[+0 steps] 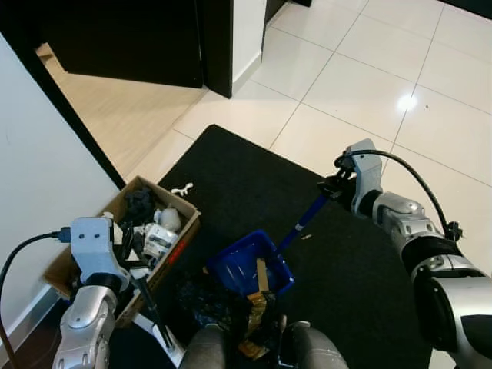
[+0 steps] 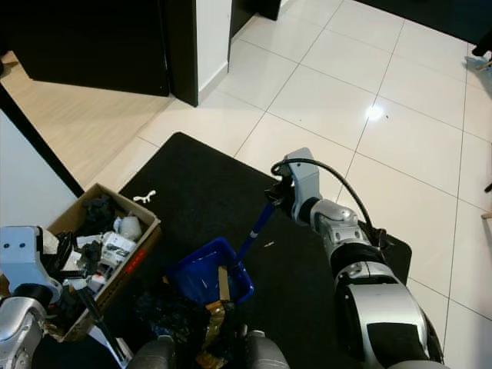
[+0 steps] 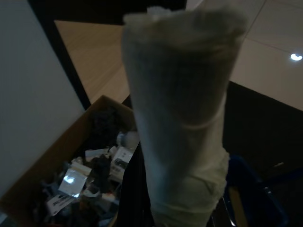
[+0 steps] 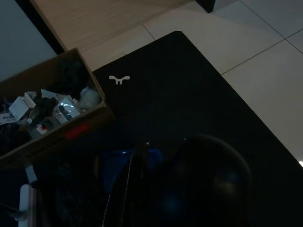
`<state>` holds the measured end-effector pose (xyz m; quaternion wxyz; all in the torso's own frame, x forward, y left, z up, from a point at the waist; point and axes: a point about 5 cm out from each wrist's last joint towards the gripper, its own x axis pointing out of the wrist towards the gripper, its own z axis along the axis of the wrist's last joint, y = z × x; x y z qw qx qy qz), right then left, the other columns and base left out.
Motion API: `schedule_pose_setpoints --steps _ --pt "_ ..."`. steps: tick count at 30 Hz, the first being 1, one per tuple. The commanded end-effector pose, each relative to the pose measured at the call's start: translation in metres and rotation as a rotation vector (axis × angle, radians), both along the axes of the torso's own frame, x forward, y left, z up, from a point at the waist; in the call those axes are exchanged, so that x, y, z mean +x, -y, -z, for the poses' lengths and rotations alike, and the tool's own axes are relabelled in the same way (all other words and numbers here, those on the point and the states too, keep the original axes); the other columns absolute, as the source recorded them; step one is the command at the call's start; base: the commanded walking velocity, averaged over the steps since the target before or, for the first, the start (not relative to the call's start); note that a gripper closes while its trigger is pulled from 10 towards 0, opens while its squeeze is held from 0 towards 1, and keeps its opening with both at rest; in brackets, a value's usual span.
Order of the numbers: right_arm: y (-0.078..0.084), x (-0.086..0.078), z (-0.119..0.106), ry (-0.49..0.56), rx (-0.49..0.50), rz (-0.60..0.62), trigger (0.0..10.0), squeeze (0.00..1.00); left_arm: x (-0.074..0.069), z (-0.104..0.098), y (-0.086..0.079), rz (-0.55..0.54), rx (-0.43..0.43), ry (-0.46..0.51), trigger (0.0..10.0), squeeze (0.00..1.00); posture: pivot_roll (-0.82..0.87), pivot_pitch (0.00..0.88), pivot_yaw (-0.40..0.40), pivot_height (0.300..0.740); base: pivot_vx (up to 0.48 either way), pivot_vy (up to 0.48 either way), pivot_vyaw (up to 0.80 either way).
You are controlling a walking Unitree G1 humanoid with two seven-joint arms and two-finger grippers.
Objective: Sweep floor
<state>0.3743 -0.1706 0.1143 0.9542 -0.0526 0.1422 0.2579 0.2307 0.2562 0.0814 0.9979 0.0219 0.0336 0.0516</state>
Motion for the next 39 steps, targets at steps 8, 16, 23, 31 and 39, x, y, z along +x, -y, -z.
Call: schedule_pose_setpoints --steps 8,16,23,31,39 --pt "-0.015 -0.003 0.007 0.003 0.004 -0.022 10.0 0.0 -0.003 0.026 0.023 0.056 -0.05 -0.082 10.0 0.0 0.29 0.17 -0.127 0.74 0.0 0.0 0.0" --pt "-0.025 -0.007 0.016 -0.011 -0.007 -0.028 10.0 0.0 0.0 0.026 0.04 0.116 -0.072 -0.065 10.0 0.0 0.29 0.176 -0.13 0.74 0.0 0.0 0.0" --pt "-0.024 -0.009 0.022 -0.007 -0.051 -0.002 10.0 0.0 0.001 0.028 0.047 0.128 -0.075 -0.063 10.0 0.0 0.29 0.178 -0.129 0.74 0.0 0.0 0.0" --pt "-0.013 -0.005 0.014 -0.028 -0.167 -0.059 10.0 0.0 -0.005 0.027 0.02 0.1 0.064 -0.088 10.0 0.0 0.29 0.184 -0.125 0.74 0.0 0.0 0.0" --pt "-0.01 0.017 -0.032 0.025 -0.136 -0.048 10.0 0.0 -0.003 0.016 -0.003 0.029 0.13 -0.056 10.0 0.0 0.29 0.184 -0.126 0.74 0.0 0.0 0.0"
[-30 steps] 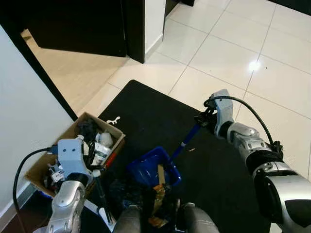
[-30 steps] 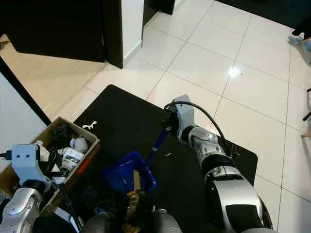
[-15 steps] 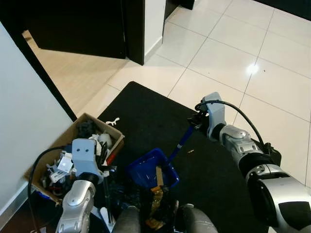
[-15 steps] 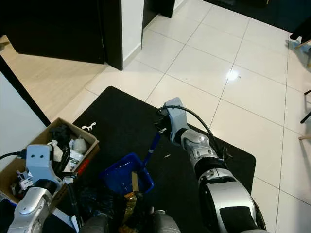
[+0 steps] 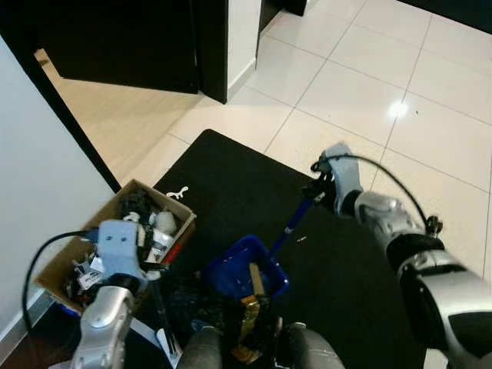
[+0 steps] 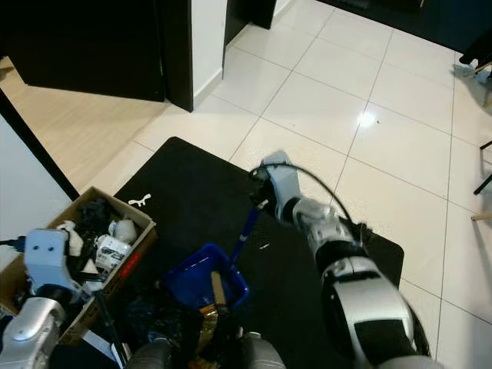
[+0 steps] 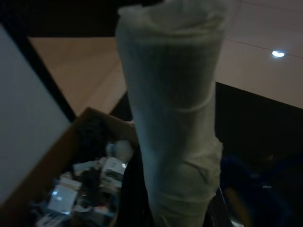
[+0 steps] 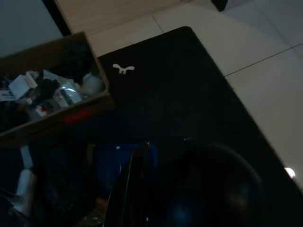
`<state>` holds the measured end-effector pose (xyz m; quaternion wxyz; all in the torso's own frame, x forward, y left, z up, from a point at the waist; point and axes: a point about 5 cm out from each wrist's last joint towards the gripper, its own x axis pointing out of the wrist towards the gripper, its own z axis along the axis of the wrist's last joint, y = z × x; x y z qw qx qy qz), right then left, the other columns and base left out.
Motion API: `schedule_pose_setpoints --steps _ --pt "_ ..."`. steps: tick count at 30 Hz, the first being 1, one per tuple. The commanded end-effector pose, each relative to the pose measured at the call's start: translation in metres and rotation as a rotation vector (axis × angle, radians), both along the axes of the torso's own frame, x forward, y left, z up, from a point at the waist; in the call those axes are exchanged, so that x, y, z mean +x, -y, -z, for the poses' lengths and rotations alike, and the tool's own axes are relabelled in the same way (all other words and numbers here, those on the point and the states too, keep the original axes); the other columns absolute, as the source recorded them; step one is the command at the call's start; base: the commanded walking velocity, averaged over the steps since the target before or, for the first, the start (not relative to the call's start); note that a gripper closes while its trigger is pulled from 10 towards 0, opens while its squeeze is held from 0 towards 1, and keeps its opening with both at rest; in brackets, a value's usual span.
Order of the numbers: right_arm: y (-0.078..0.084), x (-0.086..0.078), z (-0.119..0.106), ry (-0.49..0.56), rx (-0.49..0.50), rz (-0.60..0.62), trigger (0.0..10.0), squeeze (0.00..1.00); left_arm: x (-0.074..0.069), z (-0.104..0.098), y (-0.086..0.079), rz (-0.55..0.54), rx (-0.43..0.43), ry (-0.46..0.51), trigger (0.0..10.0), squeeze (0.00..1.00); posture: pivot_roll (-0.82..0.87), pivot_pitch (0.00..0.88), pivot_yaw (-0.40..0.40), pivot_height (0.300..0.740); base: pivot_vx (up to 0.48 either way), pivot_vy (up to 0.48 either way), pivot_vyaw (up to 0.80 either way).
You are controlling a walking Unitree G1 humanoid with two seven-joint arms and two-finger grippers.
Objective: Sweep floor
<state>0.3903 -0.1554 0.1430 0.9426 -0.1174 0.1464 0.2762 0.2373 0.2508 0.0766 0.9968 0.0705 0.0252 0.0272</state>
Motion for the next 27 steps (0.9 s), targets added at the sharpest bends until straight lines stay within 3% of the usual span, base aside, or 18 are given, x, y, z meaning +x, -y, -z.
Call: schedule_pose_setpoints --steps 1,6,17,20,21,24,25,27 --pt "0.006 0.002 -0.006 -0.011 -0.006 0.012 10.0 0.0 -0.008 0.01 -0.01 -0.025 0.051 -0.06 10.0 0.0 0.29 0.183 -0.137 0.74 0.0 0.0 0.0" --pt "0.01 0.003 -0.005 -0.042 -0.087 0.015 10.0 0.0 -0.005 0.007 -0.01 -0.025 0.061 -0.045 10.0 0.0 0.29 0.184 -0.141 0.74 0.0 0.0 0.0" --pt "-0.001 -0.003 0.014 -0.031 0.109 0.109 10.0 0.0 -0.008 0.013 -0.009 -0.03 0.08 -0.045 10.0 0.0 0.3 0.194 -0.132 0.74 0.0 0.0 0.0" --pt "-0.006 -0.005 0.019 -0.03 0.093 0.091 10.0 0.0 -0.008 0.007 -0.018 -0.085 0.072 -0.009 10.0 0.0 0.3 0.195 -0.127 0.74 0.0 0.0 0.0" --pt "-0.01 -0.007 0.023 -0.022 0.045 0.07 10.0 0.0 -0.007 -0.003 -0.032 -0.156 0.076 0.042 10.0 0.0 0.3 0.195 -0.125 0.74 0.0 0.0 0.0" --pt "-0.012 -0.008 0.025 -0.023 0.021 0.066 10.0 0.0 -0.006 -0.008 -0.038 -0.187 0.08 0.065 10.0 0.0 0.3 0.195 -0.125 0.74 0.0 0.0 0.0" --pt "-0.013 -0.01 0.033 -0.069 -0.032 0.072 10.0 0.0 -0.005 -0.018 -0.054 -0.245 0.1 0.1 10.0 0.0 0.3 0.196 -0.125 0.74 0.0 0.0 0.0" --pt "-0.015 -0.012 0.037 -0.094 -0.047 0.07 10.0 0.0 -0.005 -0.023 -0.062 -0.264 0.118 0.111 10.0 0.0 0.3 0.196 -0.124 0.74 0.0 0.0 0.0"
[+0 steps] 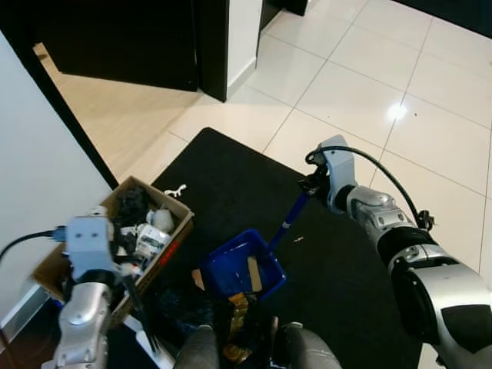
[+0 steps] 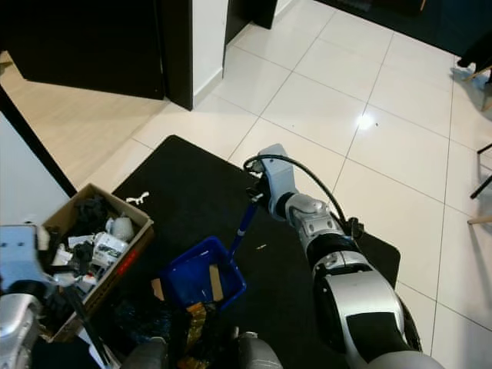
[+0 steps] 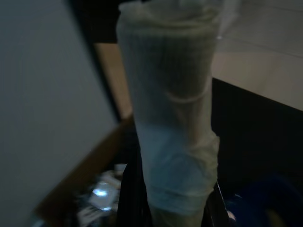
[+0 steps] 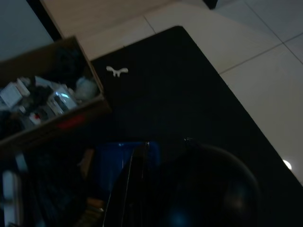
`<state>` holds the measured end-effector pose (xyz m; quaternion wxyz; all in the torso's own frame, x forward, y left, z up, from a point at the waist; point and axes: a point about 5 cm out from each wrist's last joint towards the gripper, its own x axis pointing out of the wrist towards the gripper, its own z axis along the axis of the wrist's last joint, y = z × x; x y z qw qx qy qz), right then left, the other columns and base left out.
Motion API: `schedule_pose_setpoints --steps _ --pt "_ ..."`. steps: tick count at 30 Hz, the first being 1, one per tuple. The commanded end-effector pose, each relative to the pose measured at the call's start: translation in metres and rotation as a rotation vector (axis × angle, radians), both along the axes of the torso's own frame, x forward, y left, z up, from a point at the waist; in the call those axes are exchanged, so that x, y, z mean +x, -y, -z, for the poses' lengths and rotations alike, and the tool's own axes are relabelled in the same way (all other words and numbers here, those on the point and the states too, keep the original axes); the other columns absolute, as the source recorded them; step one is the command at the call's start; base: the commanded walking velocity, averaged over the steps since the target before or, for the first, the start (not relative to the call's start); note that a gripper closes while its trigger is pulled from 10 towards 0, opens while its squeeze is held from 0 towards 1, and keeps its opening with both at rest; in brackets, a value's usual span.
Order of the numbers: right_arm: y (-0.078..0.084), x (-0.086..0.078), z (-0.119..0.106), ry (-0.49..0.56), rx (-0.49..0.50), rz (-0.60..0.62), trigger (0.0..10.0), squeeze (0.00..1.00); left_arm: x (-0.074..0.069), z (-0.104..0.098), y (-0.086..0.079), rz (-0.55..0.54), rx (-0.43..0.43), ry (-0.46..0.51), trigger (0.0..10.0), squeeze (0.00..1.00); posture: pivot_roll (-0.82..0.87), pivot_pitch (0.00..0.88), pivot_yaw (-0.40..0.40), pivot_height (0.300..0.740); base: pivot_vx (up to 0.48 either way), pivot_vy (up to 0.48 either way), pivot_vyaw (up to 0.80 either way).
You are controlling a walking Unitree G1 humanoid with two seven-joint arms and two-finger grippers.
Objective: Sweep floor
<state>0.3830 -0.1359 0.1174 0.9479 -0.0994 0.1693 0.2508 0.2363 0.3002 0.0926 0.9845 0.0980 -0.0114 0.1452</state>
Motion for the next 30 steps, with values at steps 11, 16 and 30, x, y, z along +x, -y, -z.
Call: schedule_pose_setpoints --steps 11,16,30 --pt "-0.004 -0.005 0.012 -0.098 0.0 0.001 10.0 0.0 -0.006 0.002 -0.018 -0.045 0.151 -0.022 10.0 0.0 0.3 0.195 -0.131 0.74 0.0 0.0 0.0" --pt "-0.006 -0.002 0.007 -0.104 0.018 -0.002 10.0 0.0 -0.006 0.029 0.011 0.041 0.009 -0.081 10.0 0.0 0.29 0.194 -0.131 0.74 0.0 0.0 0.0" --pt "-0.007 -0.007 0.011 -0.168 0.046 -0.073 10.0 0.0 0.02 0.042 0.082 0.058 -0.465 0.036 10.0 0.0 0.28 0.182 -0.164 0.74 0.0 0.0 0.0"
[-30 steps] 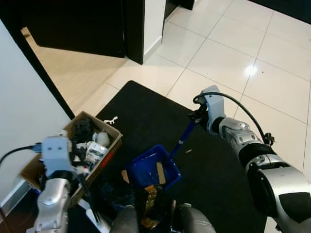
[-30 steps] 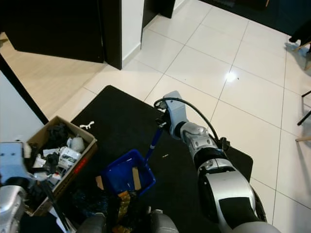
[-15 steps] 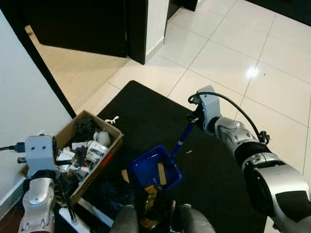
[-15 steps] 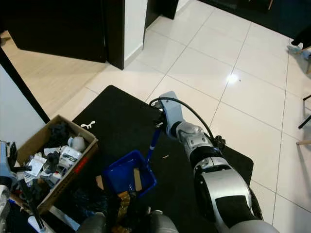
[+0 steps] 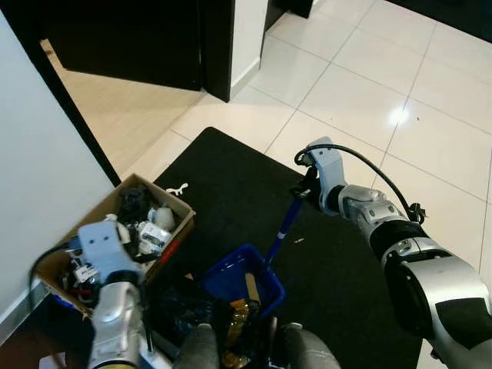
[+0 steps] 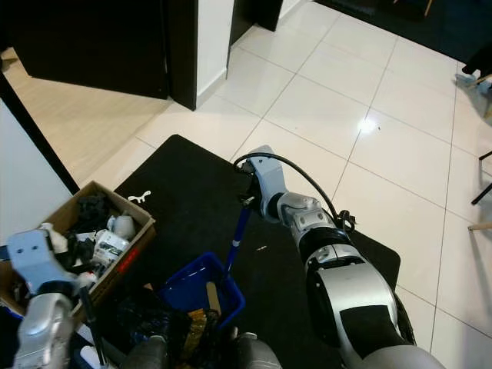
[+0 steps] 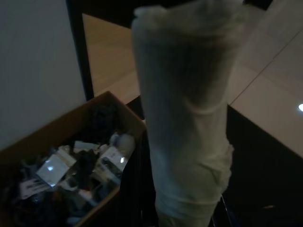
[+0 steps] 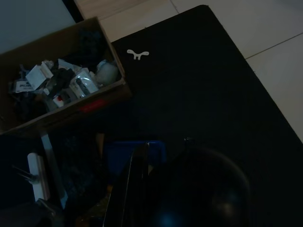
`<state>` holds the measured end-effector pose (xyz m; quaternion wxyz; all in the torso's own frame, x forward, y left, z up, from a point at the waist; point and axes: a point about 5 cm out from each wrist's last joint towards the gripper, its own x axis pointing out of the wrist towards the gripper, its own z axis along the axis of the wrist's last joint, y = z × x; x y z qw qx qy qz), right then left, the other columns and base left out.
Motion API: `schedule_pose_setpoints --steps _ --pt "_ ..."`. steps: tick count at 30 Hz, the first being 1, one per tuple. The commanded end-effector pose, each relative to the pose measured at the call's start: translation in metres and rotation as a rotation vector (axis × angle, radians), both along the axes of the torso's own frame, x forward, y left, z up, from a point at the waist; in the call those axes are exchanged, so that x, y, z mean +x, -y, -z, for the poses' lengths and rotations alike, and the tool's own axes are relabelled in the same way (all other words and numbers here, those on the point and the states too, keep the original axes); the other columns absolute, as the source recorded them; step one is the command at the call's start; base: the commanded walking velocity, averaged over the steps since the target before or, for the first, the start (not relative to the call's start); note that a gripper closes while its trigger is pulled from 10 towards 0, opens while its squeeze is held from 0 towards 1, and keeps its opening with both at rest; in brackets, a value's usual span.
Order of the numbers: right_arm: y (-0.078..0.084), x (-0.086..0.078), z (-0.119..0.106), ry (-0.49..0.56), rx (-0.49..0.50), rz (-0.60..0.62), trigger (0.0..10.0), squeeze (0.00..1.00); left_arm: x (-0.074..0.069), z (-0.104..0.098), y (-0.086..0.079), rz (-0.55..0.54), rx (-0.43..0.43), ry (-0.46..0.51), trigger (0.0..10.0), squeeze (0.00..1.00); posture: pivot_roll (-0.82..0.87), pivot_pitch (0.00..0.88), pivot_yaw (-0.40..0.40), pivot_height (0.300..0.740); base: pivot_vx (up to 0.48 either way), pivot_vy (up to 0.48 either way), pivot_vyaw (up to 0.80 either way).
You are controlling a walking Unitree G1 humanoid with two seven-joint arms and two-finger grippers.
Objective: Sweep floor
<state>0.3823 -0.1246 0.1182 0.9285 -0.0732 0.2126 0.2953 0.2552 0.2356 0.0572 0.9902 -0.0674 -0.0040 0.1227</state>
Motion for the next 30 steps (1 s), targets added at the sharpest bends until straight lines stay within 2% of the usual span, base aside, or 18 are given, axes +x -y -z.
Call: schedule_pose_setpoints --steps 1,2,3,9,11,15,19,20,22,30 --pt "0.006 -0.006 0.013 -0.054 -0.011 0.007 10.0 0.0 0.004 0.004 0.021 0.022 -0.151 0.016 10.0 0.0 0.28 0.182 -0.164 0.74 0.0 0.0 0.0" --pt "0.006 -0.006 0.013 -0.054 -0.011 0.007 10.0 0.0 0.004 0.004 0.021 0.022 -0.151 0.016 10.0 0.0 0.28 0.182 -0.164 0.74 0.0 0.0 0.0" --pt "0.007 -0.007 0.015 -0.038 -0.055 0.025 10.0 0.0 0.012 -0.003 0.033 0.068 -0.2 0.047 10.0 0.0 0.27 0.18 -0.158 0.74 0.0 0.0 0.0" --pt "0.007 -0.006 0.016 -0.008 -0.112 0.043 10.0 0.0 0.02 -0.013 0.048 0.12 -0.269 0.09 10.0 0.0 0.27 0.18 -0.156 0.74 0.0 0.0 0.0" --pt "0.002 -0.004 0.014 0.006 -0.121 0.044 10.0 0.0 0.025 -0.02 0.058 0.147 -0.323 0.119 10.0 0.0 0.27 0.182 -0.153 0.74 0.0 0.0 0.0" --pt "-0.007 -0.002 0.008 0.018 -0.082 0.04 10.0 0.0 0.028 -0.027 0.068 0.167 -0.37 0.147 10.0 0.0 0.27 0.183 -0.155 0.74 0.0 0.0 0.0" --pt "-0.009 0.0 0.005 0.024 -0.055 0.042 10.0 0.0 0.028 -0.028 0.069 0.168 -0.378 0.15 10.0 0.0 0.27 0.183 -0.155 0.74 0.0 0.0 0.0" --pt "-0.012 0.002 -0.001 0.032 0.005 0.057 10.0 0.0 0.027 -0.03 0.071 0.168 -0.396 0.154 10.0 0.0 0.28 0.185 -0.157 0.74 0.0 0.0 0.0" --pt "-0.013 0.003 -0.003 0.034 0.025 0.063 10.0 0.0 0.027 -0.031 0.072 0.168 -0.404 0.156 10.0 0.0 0.28 0.185 -0.157 0.74 0.0 0.0 0.0" --pt "-0.018 0.004 -0.005 0.036 0.062 0.072 10.0 0.0 0.028 -0.04 0.074 0.147 -0.461 0.174 10.0 0.0 0.28 0.186 -0.158 0.74 0.0 0.0 0.0"
